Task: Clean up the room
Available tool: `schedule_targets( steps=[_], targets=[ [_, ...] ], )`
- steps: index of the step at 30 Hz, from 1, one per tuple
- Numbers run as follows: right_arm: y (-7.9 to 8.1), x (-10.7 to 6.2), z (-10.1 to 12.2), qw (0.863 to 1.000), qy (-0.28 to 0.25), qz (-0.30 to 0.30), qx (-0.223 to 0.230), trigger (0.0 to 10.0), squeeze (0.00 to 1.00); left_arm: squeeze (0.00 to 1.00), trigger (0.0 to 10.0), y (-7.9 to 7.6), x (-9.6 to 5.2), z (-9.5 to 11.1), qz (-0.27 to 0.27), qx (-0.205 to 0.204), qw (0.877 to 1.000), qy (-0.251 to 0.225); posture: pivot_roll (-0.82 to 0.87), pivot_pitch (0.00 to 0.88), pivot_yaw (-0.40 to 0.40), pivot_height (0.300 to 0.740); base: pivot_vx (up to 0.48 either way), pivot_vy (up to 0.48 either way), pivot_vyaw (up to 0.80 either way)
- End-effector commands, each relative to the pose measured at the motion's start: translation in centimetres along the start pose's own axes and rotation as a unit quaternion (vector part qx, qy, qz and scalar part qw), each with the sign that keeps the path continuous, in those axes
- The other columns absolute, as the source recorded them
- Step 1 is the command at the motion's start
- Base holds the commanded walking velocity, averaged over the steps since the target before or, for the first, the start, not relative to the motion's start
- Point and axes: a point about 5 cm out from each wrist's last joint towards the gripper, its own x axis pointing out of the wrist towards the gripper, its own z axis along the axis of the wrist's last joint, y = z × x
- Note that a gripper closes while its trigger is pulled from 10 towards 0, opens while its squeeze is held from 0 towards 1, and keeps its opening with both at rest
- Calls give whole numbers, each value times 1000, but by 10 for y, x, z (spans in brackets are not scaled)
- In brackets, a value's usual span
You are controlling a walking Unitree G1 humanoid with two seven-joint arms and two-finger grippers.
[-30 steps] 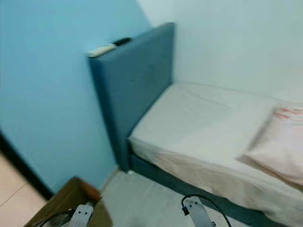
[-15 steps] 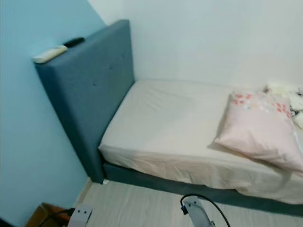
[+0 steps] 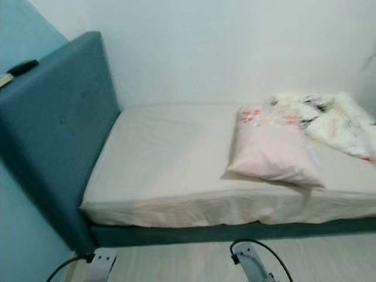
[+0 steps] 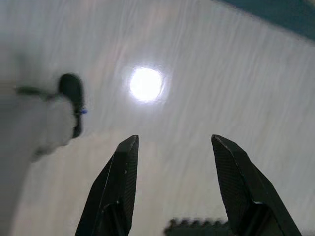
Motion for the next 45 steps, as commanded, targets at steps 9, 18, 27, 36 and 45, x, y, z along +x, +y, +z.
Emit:
schedule_targets(
  steps=[9,18,27,36,45],
  targets=[
    [-2,0,0,1000,2,-1,-5,10000,0,0,10000,1,0,0,2,-4,1000,0,-15,0,1,740,0,0,-756],
    [-1,0,-1,1000,4,-1,-5,10000,0,0,10000,1,0,0,2,-10,1000,-1,-18,0,2,740,0,0,-756],
    [0,0,-1,1000,-5,2,-18,10000,0,0,10000,0,0,0,-1,2,1000,3,-18,0,-4,740,0,0,-504],
    [2,0,-3,1000,-6,6,-18,10000,0,0,10000,0,0,-2,2,7,1000,10,-18,0,-8,740,0,-308,0],
    [4,0,-4,1000,-6,7,-15,10000,0,0,10000,-1,0,-2,-1,7,1000,12,-22,0,-2,740,0,-476,0]
  ],
)
